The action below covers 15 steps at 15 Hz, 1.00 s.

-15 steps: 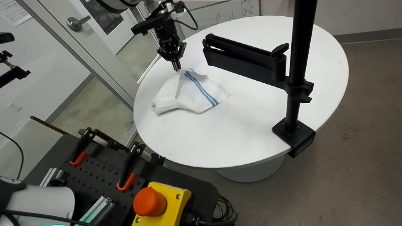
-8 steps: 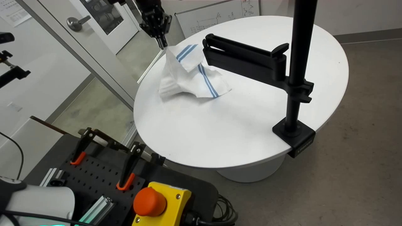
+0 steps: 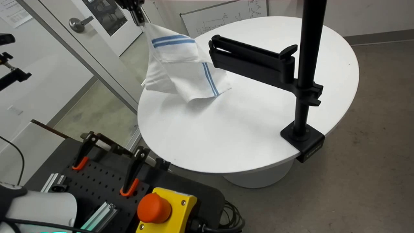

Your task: Hang the white towel on the black stand

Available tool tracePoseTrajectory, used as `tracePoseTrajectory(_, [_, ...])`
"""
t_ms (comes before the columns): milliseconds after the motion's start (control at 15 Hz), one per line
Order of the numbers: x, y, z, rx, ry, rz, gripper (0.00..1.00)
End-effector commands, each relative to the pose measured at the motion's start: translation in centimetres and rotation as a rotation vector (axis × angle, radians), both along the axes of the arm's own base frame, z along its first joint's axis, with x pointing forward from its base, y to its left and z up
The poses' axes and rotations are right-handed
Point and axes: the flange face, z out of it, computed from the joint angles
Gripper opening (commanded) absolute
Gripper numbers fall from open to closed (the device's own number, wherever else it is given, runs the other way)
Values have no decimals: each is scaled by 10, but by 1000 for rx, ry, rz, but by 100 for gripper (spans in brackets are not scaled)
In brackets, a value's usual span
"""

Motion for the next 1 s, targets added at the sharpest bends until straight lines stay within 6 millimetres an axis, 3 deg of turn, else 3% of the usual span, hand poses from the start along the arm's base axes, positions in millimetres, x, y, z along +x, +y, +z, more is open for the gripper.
tracePoseTrajectory(0, [-47, -11, 57, 45, -53, -23, 0])
tracePoseTrajectory(467, [-98, -41, 150, 74, -137, -83, 0])
tracePoseTrajectory(933, [-131, -82, 224, 96, -253, -179, 0])
